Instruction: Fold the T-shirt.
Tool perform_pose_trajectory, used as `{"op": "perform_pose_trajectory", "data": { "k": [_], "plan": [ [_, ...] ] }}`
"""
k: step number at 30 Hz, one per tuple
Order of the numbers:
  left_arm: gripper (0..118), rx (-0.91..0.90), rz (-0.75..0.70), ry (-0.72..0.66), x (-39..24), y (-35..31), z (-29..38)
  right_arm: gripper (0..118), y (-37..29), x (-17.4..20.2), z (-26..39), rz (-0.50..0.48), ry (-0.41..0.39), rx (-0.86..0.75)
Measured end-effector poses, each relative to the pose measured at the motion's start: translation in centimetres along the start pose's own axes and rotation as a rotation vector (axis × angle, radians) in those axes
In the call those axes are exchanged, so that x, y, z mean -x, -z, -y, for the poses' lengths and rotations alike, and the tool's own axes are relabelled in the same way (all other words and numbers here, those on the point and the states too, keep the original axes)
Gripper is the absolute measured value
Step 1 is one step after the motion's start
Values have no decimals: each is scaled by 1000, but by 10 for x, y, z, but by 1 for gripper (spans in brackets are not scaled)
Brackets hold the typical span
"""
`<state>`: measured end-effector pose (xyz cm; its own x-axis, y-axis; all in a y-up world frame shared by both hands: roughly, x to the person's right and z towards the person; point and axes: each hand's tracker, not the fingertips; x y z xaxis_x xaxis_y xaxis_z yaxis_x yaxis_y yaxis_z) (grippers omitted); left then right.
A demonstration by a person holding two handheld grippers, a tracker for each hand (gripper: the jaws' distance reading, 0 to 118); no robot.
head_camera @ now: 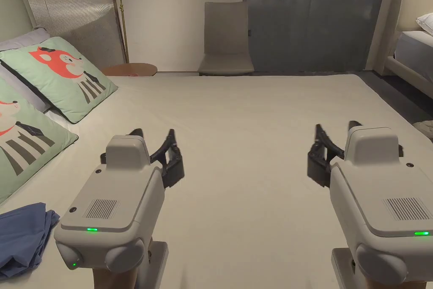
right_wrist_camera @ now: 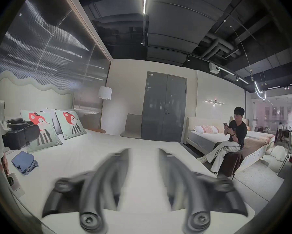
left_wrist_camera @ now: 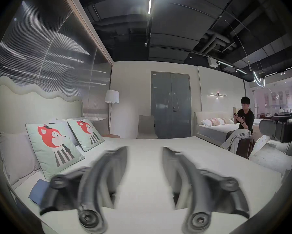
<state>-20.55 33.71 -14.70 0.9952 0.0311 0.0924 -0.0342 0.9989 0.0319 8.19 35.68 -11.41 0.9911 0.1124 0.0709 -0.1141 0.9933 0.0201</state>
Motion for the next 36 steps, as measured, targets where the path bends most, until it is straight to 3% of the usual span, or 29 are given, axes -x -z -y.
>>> {"op": "perform_pose_trajectory", "data": {
  "k": [1,2,5,36],
  "plan": [
    [96,5,1,-5,1,1,0,102,1,0,1,-2,5,8],
    [105,4,-1,-8,2,2,0,109,1,-1,1,-4,13,9],
    [110,-10,-11,-14,2,0,0,116,1,-1,2,5,21,4],
    [110,-19,-22,19,2,-1,-2,117,3,0,3,5,24,-3]
  ]
}}
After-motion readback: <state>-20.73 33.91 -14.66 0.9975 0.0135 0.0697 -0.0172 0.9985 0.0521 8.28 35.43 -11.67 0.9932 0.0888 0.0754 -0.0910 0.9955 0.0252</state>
